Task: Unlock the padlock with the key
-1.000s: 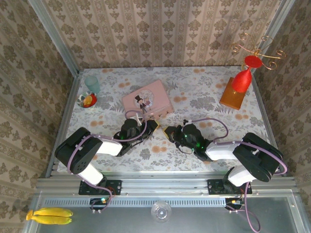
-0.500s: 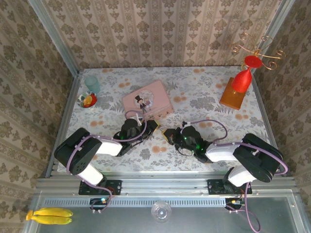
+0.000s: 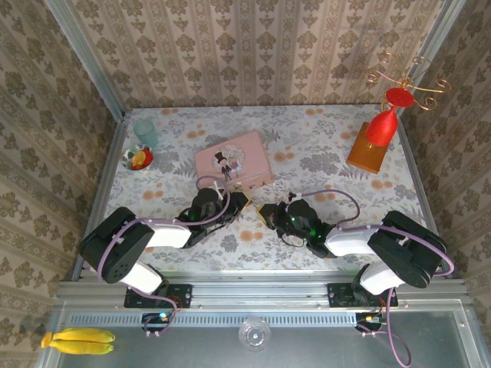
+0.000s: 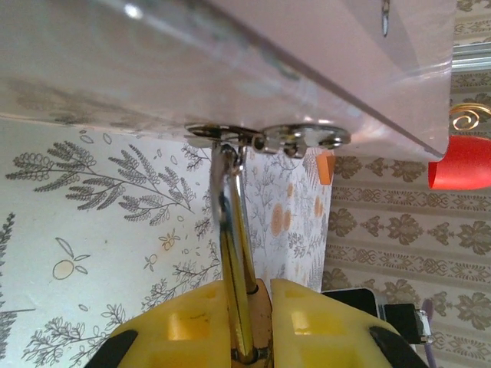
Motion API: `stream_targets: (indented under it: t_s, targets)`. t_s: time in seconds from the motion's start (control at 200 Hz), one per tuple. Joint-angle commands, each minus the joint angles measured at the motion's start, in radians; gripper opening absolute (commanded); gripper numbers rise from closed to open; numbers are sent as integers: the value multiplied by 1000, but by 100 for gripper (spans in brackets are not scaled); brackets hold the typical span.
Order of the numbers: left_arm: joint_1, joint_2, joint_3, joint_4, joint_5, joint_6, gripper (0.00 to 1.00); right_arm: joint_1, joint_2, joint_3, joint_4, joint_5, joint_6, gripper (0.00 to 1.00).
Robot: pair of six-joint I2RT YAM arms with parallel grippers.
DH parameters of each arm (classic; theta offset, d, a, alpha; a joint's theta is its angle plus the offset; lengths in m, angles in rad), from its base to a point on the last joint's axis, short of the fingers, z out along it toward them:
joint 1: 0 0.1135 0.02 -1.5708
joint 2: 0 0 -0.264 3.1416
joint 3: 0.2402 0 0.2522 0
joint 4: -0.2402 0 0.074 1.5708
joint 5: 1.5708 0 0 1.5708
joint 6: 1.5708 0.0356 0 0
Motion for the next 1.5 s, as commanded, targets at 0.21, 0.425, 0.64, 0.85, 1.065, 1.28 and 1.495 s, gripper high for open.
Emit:
stream_targets:
  t_s: [0.21, 0.425, 0.64, 0.85, 1.065, 1.28, 1.495]
  targets:
    - [-10, -36, 21, 115, -9, -26, 0, 23, 23, 12, 34, 25, 1, 0]
    - [-18, -37, 22, 116, -9, -28, 0, 24, 43, 14, 55, 21, 7, 0]
    - [-27, -34, 24, 116, -14, -30, 0, 27, 54, 20, 70, 18, 8, 0]
    - [-38, -28, 26, 110, -18, -30, 0, 30, 53, 22, 66, 20, 5, 0]
    - [-45, -24, 28, 113, -19, -32, 0, 30, 57, 25, 69, 20, 6, 0]
    - [-53, -47, 21, 95, -30, -38, 0, 31, 55, 12, 59, 41, 13, 0]
    - [-57, -80, 11, 68, -55, -32, 0, 31, 58, 15, 53, 46, 19, 0]
